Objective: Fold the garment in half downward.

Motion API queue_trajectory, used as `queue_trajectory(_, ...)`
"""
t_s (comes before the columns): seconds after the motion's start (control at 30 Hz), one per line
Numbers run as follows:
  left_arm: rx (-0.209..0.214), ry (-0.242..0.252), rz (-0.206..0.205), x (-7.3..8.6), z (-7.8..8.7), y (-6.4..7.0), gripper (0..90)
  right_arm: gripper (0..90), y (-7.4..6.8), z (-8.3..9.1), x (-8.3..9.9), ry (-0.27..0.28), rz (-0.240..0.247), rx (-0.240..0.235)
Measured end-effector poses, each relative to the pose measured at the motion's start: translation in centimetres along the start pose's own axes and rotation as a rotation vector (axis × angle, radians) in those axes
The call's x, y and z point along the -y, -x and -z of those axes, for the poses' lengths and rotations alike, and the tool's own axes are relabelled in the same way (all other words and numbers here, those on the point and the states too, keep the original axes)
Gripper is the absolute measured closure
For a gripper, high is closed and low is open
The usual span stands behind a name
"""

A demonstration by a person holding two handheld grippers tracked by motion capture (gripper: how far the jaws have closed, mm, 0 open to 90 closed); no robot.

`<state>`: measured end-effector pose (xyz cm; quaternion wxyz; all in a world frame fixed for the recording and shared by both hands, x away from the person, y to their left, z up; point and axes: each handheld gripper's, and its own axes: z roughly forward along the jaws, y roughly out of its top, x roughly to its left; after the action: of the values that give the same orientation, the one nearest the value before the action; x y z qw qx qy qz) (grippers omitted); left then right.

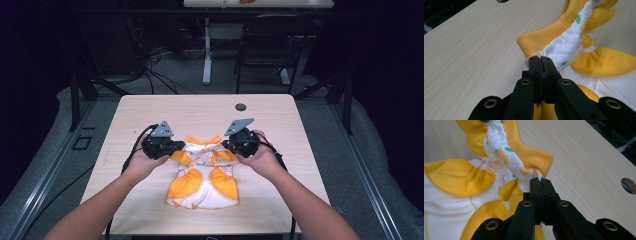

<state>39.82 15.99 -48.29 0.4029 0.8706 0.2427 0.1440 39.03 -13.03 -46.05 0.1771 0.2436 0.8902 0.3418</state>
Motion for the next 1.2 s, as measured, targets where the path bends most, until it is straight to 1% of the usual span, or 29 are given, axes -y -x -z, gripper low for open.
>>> queue_trajectory(0.03,0.005,0.002,0.003,0.2,0.0,0.1,87.9,89.4,-0.3,0.0,0.2,0.001,-0.003,-0.005)
queue_trajectory(0.1,0.012,-0.003,0.004,0.6,0.0,0.3,87.9,89.3,-0.8,-0.2,0.5,-0.013,0.009,-0.011)
queue_trajectory(0.13,0.016,-0.005,0.003,0.9,0.0,0.4,87.9,89.3,-0.9,-0.2,0.6,-0.026,0.026,-0.010)
queue_trajectory(0.17,0.016,-0.010,0.000,1.1,0.0,0.5,87.8,89.3,-1.1,-0.2,0.7,-0.021,0.022,-0.014)
queue_trajectory(0.2,0.019,-0.010,0.000,1.3,0.0,0.6,87.8,89.3,-1.3,-0.2,0.9,-0.008,0.006,-0.028)
queue_trajectory(0.27,0.024,-0.007,0.005,1.7,0.1,0.8,87.8,89.3,-1.6,-0.3,1.2,-0.008,0.004,-0.035)
queue_trajectory(0.3,0.031,-0.004,0.003,1.9,0.1,0.9,87.8,89.3,-1.8,-0.4,1.3,-0.017,0.017,-0.039)
queue_trajectory(0.37,0.039,-0.003,0.005,2.3,0.1,1.1,87.8,89.3,-2.1,-0.4,1.6,-0.024,0.026,-0.040)
queue_trajectory(0.4,0.037,-0.012,0.001,2.5,0.1,1.3,87.8,89.3,-2.3,-0.3,1.7,-0.011,0.020,-0.046)
queue_trajectory(0.43,0.044,-0.012,-0.004,2.8,0.0,1.5,87.8,89.3,-2.4,-0.3,1.9,-0.005,0.003,-0.061)
queue_trajectory(0.5,0.047,-0.013,-0.001,2.9,0.0,1.6,87.8,89.3,-2.7,-0.4,2.2,-0.015,0.007,-0.068)
queue_trajectory(0.53,0.056,-0.016,0.000,3.4,-0.1,1.9,87.8,89.3,-3.2,-0.6,2.6,-0.024,0.022,-0.065)
queue_trajectory(0.63,0.072,-0.016,0.011,4.2,-0.2,2.5,87.7,89.3,-3.7,-0.8,3.5,-0.020,-0.001,-0.091)
queue_trajectory(0.7,0.076,-0.018,0.009,4.3,-0.2,2.7,87.7,89.3,-3.9,-1.0,3.8,-0.022,-0.005,-0.093)
queue_trajectory(0.73,0.089,-0.019,0.006,4.9,-0.3,3.2,87.7,89.3,-4.1,-1.2,4.5,-0.032,-0.011,-0.102)
queue_trajectory(0.8,0.096,-0.022,0.005,5.2,-0.4,3.6,87.6,89.3,-4.3,-1.3,5.0,-0.030,-0.021,-0.108)
queue_trajectory(0.83,0.108,-0.020,0.008,5.4,-0.4,3.8,87.5,89.2,-4.4,-1.3,5.2,-0.024,-0.027,-0.107)
queue_trajectory(0.9,0.120,-0.020,0.013,5.9,-0.5,4.2,87.1,89.0,-4.6,-1.2,5.7,-0.015,-0.046,-0.119)
queue_trajectory(1.0,0.134,-0.019,0.021,6.4,-0.4,4.5,85.1,87.2,-5.0,-1.0,6.0,-0.015,-0.051,-0.141)
queue_trajectory(1.03,0.137,-0.018,0.027,6.4,-0.2,4.5,84.1,85.3,-5.1,-0.9,6.1,-0.012,-0.058,-0.151)
queue_trajectory(1.1,0.146,-0.005,0.039,6.4,0.2,4.4,80.3,80.2,-5.2,-0.6,6.3,-0.003,-0.068,-0.155)
queue_trajectory(1.13,0.151,0.006,0.053,6.3,0.5,4.4,78.2,78.9,-5.2,-0.4,6.3,0.013,-0.080,-0.162)
queue_trajectory(1.17,0.152,0.021,0.058,6.1,0.9,4.2,76.9,77.8,-5.2,-0.2,6.3,0.031,-0.093,-0.162)
queue_trajectory(1.2,0.152,0.021,0.058,6.1,0.9,4.2,75.5,77.8,-5.2,-0.2,6.3,0.031,-0.093,-0.162)
